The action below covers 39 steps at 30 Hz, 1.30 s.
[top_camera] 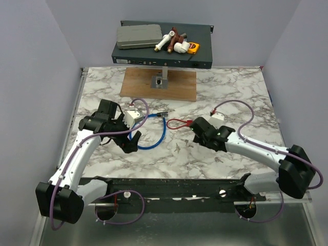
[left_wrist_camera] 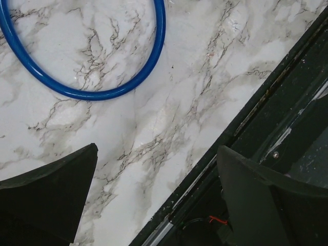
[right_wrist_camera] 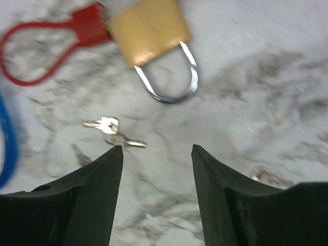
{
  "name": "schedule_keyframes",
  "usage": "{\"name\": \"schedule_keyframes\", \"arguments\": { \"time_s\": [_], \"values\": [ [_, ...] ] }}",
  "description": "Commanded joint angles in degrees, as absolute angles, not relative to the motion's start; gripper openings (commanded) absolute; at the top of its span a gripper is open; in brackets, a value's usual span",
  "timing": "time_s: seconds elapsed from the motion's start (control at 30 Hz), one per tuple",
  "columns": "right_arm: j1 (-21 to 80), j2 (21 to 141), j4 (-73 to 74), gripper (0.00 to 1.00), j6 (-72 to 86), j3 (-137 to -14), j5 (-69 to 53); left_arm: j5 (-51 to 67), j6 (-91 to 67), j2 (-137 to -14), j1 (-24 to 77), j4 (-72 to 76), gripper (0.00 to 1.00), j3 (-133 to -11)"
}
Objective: Unlock with the key
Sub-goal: Move the lock to the center of the board, then pick up the key from the center of the board.
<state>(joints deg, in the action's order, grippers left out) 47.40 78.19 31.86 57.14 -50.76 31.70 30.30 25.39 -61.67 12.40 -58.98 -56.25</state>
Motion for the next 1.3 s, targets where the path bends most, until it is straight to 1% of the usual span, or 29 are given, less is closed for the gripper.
{"name": "schedule_keyframes", "arguments": {
  "time_s": [0.0,0.1,0.23,0.37,0.6,1.07,1.17,1.2,1.27],
  "values": [
    [47.2,71.6,51.4,0.58,70.7,-44.9,32.1,28.7,24.7,-63.5,14.3,-57.7,0.98,-57.3],
    [46.9,67.9,54.3,0.56,74.4,-42.0,31.5,29.4,24.7,-63.2,14.8,-57.7,0.98,-57.2],
    [46.0,65.7,55.2,0.52,76.9,-39.4,30.9,29.6,24.8,-62.7,15.1,-58.0,0.99,-57.3],
    [44.9,66.4,53.0,0.47,77.8,-37.2,29.7,28.9,25.2,-62.5,15.1,-58.1,0.99,-57.4],
    [42.6,70.3,48.6,0.43,77.0,-35.5,29.4,28.2,25.8,-61.6,15.2,-58.6,0.98,-57.1],
    [41.8,71.1,44.3,0.31,76.5,-32.2,26.2,27.2,27.6,-62.4,15.1,-59.2,0.98,-57.6],
    [41.8,70.2,43.7,0.24,76.8,-30.7,25.5,27.3,27.7,-62.6,15.2,-59.1,0.99,-57.8],
    [41.8,70.0,43.3,0.21,76.7,-30.5,25.3,27.5,27.7,-62.7,15.2,-59.0,0.99,-57.8],
    [41.8,69.4,42.9,0.1,76.7,-30.6,25.1,28.1,27.6,-63.1,15.2,-59.1,0.96,-57.8]
  ]
}}
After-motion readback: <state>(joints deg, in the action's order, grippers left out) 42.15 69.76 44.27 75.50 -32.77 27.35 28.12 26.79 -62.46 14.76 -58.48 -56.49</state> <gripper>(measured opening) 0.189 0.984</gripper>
